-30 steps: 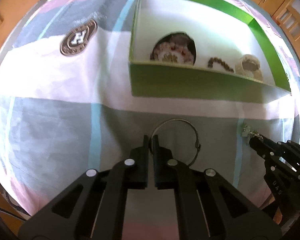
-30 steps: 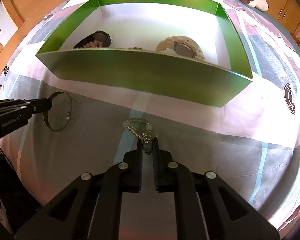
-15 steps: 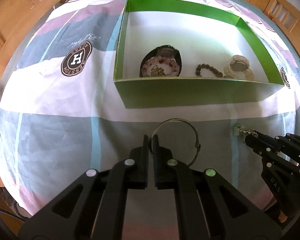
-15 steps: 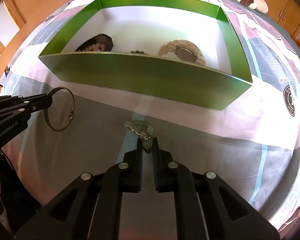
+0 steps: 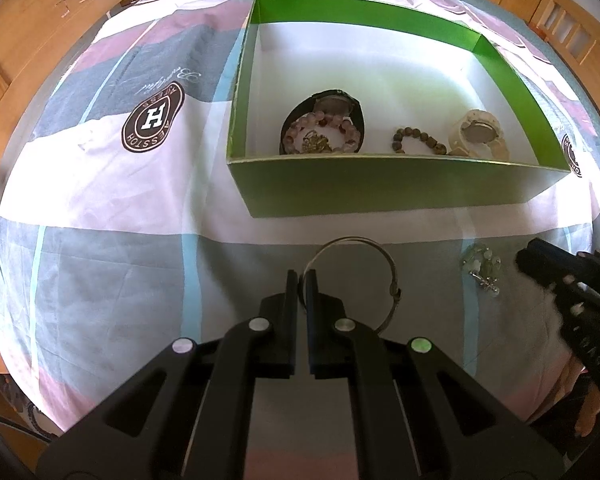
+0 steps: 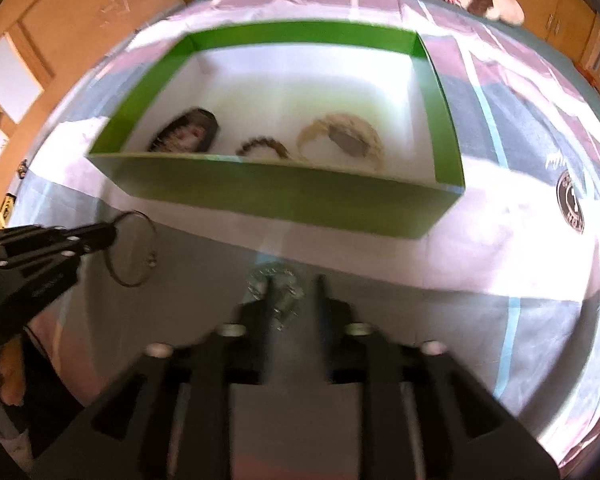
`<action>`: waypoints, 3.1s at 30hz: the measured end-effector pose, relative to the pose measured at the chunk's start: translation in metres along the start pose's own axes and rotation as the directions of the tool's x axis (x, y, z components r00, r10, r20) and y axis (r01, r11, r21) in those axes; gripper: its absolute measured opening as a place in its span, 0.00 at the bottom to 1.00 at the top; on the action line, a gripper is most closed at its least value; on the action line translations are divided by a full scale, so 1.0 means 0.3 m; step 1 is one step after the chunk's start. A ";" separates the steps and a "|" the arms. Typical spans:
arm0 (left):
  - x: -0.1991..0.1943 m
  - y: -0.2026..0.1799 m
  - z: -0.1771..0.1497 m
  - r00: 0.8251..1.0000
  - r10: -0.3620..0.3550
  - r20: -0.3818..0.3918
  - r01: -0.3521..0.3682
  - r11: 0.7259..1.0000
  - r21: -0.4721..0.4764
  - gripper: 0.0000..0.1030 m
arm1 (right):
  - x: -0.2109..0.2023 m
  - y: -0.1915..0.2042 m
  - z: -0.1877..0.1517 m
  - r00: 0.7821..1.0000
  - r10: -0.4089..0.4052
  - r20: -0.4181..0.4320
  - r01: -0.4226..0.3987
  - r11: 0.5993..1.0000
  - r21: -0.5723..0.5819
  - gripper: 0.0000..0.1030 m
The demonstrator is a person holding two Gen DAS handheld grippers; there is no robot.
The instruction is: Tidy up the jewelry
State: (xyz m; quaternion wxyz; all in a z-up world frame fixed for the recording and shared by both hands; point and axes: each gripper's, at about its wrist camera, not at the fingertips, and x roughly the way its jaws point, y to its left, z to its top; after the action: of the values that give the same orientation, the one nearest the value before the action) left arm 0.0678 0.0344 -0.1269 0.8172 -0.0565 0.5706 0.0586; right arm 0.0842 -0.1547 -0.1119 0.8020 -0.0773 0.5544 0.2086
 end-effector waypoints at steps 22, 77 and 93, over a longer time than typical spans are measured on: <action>-0.136 -0.002 -0.003 0.996 -0.026 0.084 0.026 1.000 0.000 0.03 | -0.126 0.074 0.004 0.993 0.074 0.089 -0.070 0.996 -0.049 0.07; -0.253 -0.095 0.155 0.958 0.038 0.284 -0.046 0.999 0.023 0.88 | -0.125 -0.065 0.183 0.962 -0.093 0.256 0.061 0.990 0.128 0.92; -0.254 -0.091 0.154 0.960 0.038 0.279 -0.044 0.999 0.014 0.90 | -0.116 -0.058 0.184 0.966 -0.086 0.243 0.057 0.991 0.125 0.92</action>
State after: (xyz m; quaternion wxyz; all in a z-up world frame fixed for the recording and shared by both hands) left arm 0.0889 0.0123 -0.0389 0.8884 -0.0276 0.4518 0.0771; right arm 0.1283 -0.1593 -0.0611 0.8751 -0.0236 0.4578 0.1548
